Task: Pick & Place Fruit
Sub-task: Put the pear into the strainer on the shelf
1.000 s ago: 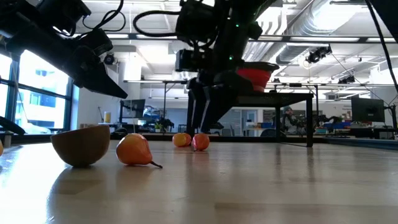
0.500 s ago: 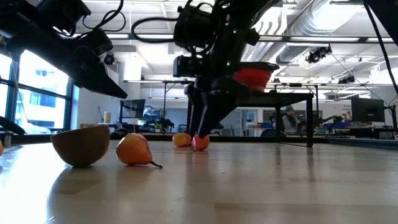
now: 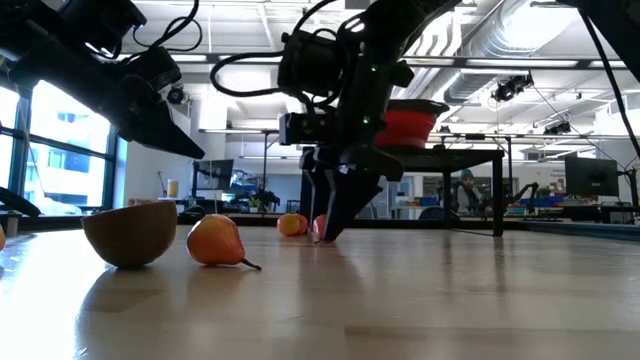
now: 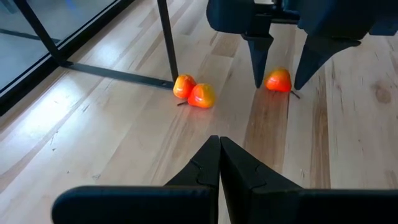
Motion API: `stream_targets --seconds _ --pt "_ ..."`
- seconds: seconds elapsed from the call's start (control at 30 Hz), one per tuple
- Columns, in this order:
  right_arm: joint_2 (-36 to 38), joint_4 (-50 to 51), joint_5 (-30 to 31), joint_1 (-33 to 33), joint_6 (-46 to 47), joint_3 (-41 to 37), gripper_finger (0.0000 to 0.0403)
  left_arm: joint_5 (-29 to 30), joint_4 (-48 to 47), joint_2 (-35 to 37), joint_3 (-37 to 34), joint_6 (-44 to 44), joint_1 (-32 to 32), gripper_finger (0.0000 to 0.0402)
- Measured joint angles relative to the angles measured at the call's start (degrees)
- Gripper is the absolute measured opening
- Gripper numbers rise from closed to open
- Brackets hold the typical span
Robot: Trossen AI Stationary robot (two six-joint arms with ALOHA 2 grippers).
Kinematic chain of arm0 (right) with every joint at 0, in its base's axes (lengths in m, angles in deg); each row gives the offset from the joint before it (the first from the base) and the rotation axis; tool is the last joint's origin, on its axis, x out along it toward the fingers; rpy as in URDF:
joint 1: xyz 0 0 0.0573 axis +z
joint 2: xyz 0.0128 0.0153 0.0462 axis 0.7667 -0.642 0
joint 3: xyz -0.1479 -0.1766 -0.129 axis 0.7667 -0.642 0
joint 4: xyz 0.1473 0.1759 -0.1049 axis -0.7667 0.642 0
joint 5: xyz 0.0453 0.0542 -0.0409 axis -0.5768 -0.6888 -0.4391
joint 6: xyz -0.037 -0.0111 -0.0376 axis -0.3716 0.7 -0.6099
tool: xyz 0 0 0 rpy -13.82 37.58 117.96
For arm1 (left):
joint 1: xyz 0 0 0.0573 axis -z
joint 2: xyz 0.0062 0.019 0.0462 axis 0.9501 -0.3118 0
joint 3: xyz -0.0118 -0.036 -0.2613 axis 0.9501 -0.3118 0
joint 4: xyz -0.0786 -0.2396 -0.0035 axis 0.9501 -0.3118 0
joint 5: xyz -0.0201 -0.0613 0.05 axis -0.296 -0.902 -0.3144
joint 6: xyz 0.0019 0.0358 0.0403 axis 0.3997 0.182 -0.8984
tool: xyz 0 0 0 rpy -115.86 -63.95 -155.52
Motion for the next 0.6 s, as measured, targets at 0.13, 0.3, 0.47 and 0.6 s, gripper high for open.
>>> stream_targets --seconds 0.13,0.3,0.47,0.6 --pt "0.0 1.1 0.04 0.0 0.0 0.0 0.024 0.19 0.08 -0.01 0.0 0.0 0.0 0.0006" --pt "0.0 2.06 0.48 0.0 0.0 0.0 0.024 0.19 0.04 -0.02 0.01 0.0 0.0 0.0006" --pt "0.0 1.89 0.36 0.0 0.0 0.0 0.024 0.17 0.06 0.0 0.0 0.0 0.0 0.0006" --pt "0.0 1.91 0.33 0.03 0.04 0.0 0.024 0.17 0.07 -0.01 0.0 0.0 0.0 0.0006"
